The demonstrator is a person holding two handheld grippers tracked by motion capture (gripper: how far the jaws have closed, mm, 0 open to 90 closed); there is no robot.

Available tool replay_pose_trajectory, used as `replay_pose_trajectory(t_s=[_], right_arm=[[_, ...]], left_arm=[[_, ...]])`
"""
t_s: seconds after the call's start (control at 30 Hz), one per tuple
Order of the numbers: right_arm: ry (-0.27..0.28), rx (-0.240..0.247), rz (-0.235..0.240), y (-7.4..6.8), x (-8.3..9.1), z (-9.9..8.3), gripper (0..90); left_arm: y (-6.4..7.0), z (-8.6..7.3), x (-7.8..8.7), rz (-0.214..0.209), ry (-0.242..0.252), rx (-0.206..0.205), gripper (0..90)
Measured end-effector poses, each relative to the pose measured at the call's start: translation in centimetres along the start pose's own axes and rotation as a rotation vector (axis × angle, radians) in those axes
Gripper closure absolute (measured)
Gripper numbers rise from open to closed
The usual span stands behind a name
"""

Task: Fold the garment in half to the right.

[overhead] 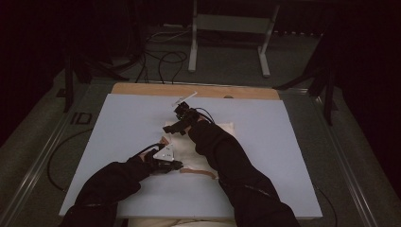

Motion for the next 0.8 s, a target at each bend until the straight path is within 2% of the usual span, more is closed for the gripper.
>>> replay_pose_trajectory(t_s=[0.1, 0.2, 0.37, 0.43, 0.5, 0.6, 0.73, 0.8], right_arm=[[0.002, -0.015, 0.0, 0.1, -0.4, 0.5, 13.0], [0.0, -0.041, -0.027, 0.3, -1.1, 1.1, 13.6], [-0.037, -0.009, -0.037, 0.2, -2.6, 1.5, 15.0], [-0.049, -0.001, -0.044, 0.1, -3.0, 1.5, 26.3], [-0.062, 0.013, -0.07, 0.2, -3.5, 1.7, 34.9], [-0.078, 0.018, -0.084, 0.3, -4.2, 1.8, 43.5], [-0.12, 0.049, -0.115, 0.3, -5.2, 1.8, 47.7], [-0.137, 0.055, -0.114, 0.3, -5.6, 1.8, 51.5]], left_arm=[[0.1, 0.0, 0.0, 0.002, -0.002, 0.001, 87.3], [0.1, 0.0, 0.0, 0.002, -0.003, -0.001, 87.4], [0.0, 0.1, 0.0, 0.0, -0.008, -0.001, 87.3], [0.0, 0.1, 0.0, -0.003, -0.007, 0.0, 87.4], [0.0, 0.1, 0.0, -0.004, -0.006, 0.001, 87.4], [-0.1, 0.1, 0.0, -0.007, -0.002, 0.005, 87.4], [-0.1, 0.1, 0.0, -0.007, -0.002, 0.004, 87.4], [-0.1, 0.1, 0.0, -0.009, 0.003, 0.009, 87.4]])
Point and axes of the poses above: each handheld gripper's, and its own axes: x roughly backward along the jaws, z roughly out of its top, y roughly to its right, the point moved 2 cm from there along -x, roughly forward along the jaws, and after that the axes turned 10 degrees about -z, right-handed, at the moved point
